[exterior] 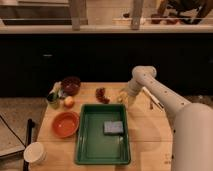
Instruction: Place banana in red bowl
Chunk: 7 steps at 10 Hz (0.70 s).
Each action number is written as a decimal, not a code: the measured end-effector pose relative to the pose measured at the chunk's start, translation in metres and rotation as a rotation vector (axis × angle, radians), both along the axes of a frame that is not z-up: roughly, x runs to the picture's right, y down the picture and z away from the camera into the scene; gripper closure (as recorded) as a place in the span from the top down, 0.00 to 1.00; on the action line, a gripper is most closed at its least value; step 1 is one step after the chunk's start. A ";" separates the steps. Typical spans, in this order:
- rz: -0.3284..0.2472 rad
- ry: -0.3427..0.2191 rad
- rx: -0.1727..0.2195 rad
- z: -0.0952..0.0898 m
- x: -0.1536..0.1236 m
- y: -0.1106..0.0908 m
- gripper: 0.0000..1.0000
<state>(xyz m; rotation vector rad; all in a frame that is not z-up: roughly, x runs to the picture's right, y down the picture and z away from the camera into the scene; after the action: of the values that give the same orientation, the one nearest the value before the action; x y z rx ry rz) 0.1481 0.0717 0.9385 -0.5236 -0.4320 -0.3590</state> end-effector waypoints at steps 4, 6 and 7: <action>0.013 -0.006 -0.004 0.000 0.004 0.000 0.12; 0.017 -0.008 -0.006 0.000 0.006 0.002 0.00; 0.019 -0.008 -0.007 -0.001 0.007 0.002 0.00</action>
<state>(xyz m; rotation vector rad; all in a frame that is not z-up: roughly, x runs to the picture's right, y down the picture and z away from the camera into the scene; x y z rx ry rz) 0.1553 0.0740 0.9378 -0.5244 -0.4463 -0.3414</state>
